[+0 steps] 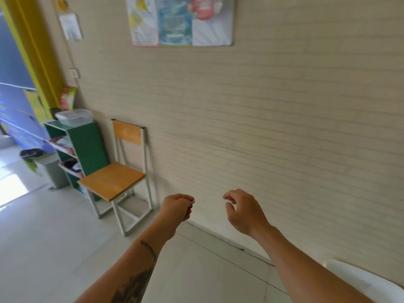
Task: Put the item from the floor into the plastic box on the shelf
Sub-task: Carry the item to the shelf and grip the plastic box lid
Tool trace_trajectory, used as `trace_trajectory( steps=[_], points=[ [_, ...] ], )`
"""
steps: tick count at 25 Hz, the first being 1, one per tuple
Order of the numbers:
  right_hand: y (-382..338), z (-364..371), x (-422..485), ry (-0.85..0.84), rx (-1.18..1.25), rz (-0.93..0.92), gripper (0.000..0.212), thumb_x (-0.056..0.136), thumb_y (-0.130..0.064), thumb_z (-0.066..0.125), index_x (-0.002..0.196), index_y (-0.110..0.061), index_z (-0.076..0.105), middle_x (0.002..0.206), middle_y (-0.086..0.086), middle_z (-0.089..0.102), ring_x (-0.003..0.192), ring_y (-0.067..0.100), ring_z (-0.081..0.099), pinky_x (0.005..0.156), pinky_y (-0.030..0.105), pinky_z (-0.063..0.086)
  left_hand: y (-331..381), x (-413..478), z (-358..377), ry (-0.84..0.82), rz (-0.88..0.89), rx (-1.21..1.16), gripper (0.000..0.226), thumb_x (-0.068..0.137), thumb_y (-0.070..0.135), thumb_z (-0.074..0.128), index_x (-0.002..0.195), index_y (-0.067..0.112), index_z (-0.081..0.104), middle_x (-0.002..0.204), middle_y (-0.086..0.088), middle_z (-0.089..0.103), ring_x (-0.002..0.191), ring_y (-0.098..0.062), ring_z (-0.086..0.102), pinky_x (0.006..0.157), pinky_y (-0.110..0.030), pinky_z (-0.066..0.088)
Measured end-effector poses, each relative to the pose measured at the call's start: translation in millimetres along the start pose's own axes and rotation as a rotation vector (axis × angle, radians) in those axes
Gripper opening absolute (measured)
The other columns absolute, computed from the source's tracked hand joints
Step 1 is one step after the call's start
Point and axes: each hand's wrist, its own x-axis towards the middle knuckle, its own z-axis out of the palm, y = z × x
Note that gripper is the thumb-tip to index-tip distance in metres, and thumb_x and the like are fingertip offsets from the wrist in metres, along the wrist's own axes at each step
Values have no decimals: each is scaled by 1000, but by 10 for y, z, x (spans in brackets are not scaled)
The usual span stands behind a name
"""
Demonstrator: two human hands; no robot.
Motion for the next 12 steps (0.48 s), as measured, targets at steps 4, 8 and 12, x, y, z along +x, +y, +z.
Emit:
trace_trajectory(
  steps=[4, 8, 12],
  points=[
    [-725, 634, 712, -71, 35, -67, 30, 87, -25, 49, 114, -23, 64, 112, -7, 65, 100, 8, 58, 88, 31, 51, 317, 453, -1007, 122, -23, -64, 30, 85, -9, 41, 84, 3, 68, 69, -14, 61, 55, -20, 55, 48, -26, 48],
    [-1223, 1293, 1553, -124, 62, -140, 30, 87, -25, 49, 112, -21, 65, 109, -5, 65, 99, 11, 59, 84, 28, 49, 573, 1078, -1760, 246, -26, -120, 36, 82, -13, 36, 85, 1, 69, 70, -17, 60, 58, -23, 56, 56, -30, 51],
    [-1625, 1967, 2513, -144, 131, -208, 26, 87, -21, 51, 108, -19, 66, 104, -3, 65, 93, 13, 60, 77, 26, 45, 854, 1786, -2382, 347, -13, -97, 35, 85, -14, 37, 87, 0, 69, 68, -16, 60, 56, -22, 56, 48, -27, 49]
  ],
)
